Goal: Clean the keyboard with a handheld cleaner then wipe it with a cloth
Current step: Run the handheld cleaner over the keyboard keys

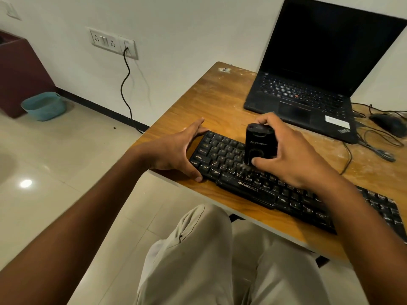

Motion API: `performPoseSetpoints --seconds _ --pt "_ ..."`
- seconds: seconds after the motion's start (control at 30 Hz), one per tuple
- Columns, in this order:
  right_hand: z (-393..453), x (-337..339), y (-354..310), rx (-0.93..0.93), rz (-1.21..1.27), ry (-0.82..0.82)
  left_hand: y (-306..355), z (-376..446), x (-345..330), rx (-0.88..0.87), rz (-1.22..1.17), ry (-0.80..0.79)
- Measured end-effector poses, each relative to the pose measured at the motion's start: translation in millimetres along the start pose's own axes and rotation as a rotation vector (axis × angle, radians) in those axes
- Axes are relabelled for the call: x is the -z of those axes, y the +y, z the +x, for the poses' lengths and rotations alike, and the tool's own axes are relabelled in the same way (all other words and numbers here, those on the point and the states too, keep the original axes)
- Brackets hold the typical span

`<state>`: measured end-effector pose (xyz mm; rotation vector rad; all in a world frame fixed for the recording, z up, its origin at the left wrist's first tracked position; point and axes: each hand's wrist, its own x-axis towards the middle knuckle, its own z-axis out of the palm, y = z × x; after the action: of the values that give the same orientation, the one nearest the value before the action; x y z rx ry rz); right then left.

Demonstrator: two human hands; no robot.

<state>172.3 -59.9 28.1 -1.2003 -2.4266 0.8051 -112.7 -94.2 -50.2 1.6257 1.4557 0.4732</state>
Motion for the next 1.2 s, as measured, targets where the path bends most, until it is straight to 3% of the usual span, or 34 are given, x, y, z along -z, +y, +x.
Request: performPoseSetpoints --seconds 0.27,0.43,0.6,0.87,1.2 --pt "34.9 -52.5 -42.2 0.207 0.297 0.125 3.2 -2.8 -0.2 -0.039 -0.019 0.016" --pt "32.9 -65.3 -31.5 0.181 0.245 0.082 0.5 -1.2 -1.7 -0.032 -0.028 0.027" --pt "16.3 -23.7 -27.5 0.109 0.029 -0.112 0.7 -1.6 -0.2 -0.016 -0.013 0.023" --pt "35.7 -53.6 -42.7 0.197 0.230 0.021 0.7 -1.5 -2.2 -0.054 -0.050 0.025" --pt "1.2 -2.3 -20.5 0.035 0.010 -0.158 -0.7 0.9 -1.3 -0.017 0.009 0.013"
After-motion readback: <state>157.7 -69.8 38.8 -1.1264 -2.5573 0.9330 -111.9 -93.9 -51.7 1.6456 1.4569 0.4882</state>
